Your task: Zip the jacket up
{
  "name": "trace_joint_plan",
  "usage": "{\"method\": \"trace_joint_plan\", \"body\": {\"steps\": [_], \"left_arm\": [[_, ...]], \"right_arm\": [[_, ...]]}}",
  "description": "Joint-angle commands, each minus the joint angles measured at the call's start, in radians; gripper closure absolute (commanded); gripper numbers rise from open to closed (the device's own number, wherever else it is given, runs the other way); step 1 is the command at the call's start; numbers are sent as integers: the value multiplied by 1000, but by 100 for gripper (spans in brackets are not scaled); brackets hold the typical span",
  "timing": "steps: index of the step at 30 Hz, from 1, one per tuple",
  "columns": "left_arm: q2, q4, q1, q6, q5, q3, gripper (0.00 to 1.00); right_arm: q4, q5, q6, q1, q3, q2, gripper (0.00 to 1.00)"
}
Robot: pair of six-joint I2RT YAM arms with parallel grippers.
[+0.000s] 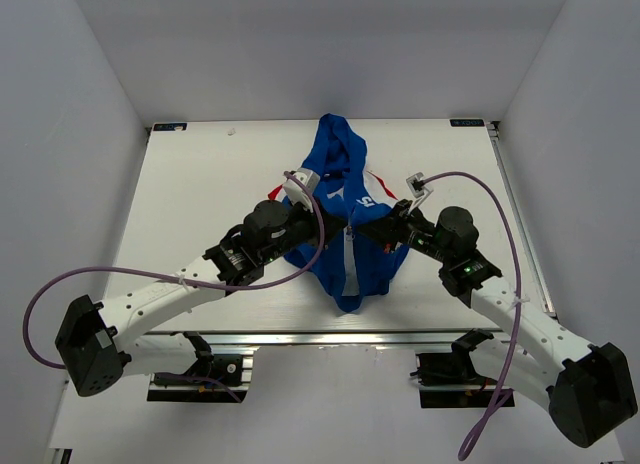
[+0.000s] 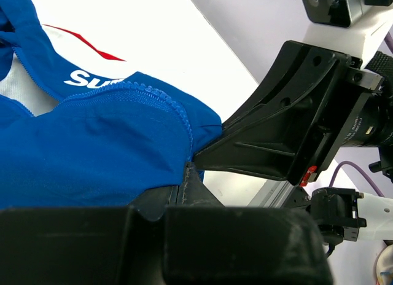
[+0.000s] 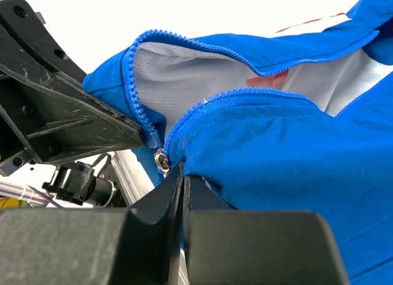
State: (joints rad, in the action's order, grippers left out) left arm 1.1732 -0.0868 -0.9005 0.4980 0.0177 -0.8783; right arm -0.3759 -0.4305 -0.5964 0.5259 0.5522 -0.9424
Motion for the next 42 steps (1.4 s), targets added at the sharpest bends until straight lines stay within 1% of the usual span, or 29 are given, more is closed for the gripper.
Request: {"method": "trace_joint_plan", "body": {"steps": [1,10,29,42], "left_arm": [[-12,-31,-2,1,-2,-2,100],[-21,-41,-2,2,-13,6,100],[-26,-53,-2,5,-13,12,100],[-7,-39,-2,4,-18,9,100]], "right_arm": [[-52,10,-5,6,43,22,100],[-18,22,9,6,61,-1,100],[-8,16,18,6,69,-16,100],[-29,27,0,6,61,8,100]]}}
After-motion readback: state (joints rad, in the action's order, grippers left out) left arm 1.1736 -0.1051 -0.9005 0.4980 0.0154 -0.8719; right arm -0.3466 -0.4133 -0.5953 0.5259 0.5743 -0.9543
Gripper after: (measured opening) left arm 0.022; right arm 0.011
